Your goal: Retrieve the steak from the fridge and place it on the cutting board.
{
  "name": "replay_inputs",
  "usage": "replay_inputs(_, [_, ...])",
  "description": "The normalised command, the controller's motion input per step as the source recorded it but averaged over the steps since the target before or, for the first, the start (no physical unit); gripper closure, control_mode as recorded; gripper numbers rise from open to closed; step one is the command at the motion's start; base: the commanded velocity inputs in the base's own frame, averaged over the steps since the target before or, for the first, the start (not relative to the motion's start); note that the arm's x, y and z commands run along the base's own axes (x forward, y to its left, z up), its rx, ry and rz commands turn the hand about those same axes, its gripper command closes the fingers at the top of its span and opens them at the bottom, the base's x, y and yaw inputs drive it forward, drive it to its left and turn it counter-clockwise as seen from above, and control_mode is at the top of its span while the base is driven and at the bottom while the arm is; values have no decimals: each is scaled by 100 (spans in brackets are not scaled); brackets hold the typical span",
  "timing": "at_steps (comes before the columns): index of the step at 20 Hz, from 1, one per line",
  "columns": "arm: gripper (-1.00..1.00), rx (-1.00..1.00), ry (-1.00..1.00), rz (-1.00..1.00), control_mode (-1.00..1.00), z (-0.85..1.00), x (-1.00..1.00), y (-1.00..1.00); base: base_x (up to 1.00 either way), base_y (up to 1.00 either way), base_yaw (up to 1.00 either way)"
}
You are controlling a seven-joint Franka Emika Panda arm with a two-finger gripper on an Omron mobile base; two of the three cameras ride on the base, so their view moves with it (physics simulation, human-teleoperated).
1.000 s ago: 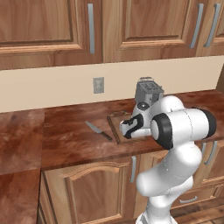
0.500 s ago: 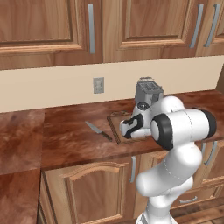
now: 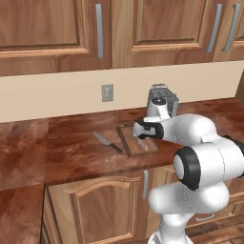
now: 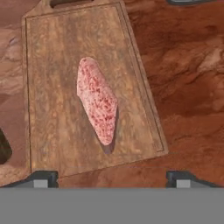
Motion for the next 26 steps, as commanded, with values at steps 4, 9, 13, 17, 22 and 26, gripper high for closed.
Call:
replay_inputs(4, [-100,0,35,0,-100,91,-65,0,0,0,0])
replay_inputs(9, [-100,0,49,3,-100,13,-79,0,0,0,0])
replay_inputs(13, [-100,0,26,1,-100,-15,-71,0,0,0,0])
replay_inputs(17, [-100,0,1,0,-100,-19,-48,-2,0,0,0])
replay_inputs(22, [-100,1,-11,0,-100,-39,-48,-5,0,0,0])
replay_inputs(26, [-100,5,-35,0,-100,-62,-32,-8,0,0,0])
